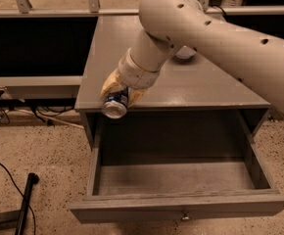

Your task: Pick pepsi can from top drawer and place on counter

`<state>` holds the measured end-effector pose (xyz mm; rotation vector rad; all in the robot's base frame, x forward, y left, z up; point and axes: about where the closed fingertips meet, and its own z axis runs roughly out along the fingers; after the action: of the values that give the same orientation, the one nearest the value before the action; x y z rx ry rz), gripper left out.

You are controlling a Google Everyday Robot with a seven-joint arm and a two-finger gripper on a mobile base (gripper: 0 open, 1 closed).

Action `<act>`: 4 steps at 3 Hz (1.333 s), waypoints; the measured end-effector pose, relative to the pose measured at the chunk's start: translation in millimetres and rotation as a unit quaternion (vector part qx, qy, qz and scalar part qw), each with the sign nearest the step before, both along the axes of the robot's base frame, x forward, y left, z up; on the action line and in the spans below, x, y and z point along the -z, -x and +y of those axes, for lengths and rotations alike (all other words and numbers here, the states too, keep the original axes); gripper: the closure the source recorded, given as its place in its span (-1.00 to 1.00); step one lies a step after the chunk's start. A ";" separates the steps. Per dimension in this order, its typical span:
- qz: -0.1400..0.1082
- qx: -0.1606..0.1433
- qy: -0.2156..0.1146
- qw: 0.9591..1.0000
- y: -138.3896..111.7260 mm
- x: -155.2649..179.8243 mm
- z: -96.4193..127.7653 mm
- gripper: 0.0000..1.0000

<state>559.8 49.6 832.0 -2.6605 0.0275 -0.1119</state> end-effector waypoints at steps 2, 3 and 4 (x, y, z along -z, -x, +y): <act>-0.002 0.011 0.005 1.000 -10.5 -3.4 2.5 0.38; -0.002 0.011 0.005 1.000 -10.5 -4.7 2.6 0.38; -0.015 0.040 0.024 0.999 -37.6 -1.1 4.4 0.38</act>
Offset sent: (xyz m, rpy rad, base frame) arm 0.1224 0.0242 -0.0537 -0.1114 -0.0594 -0.2730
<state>597.4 54.0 833.1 -2.7053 0.1231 -0.1797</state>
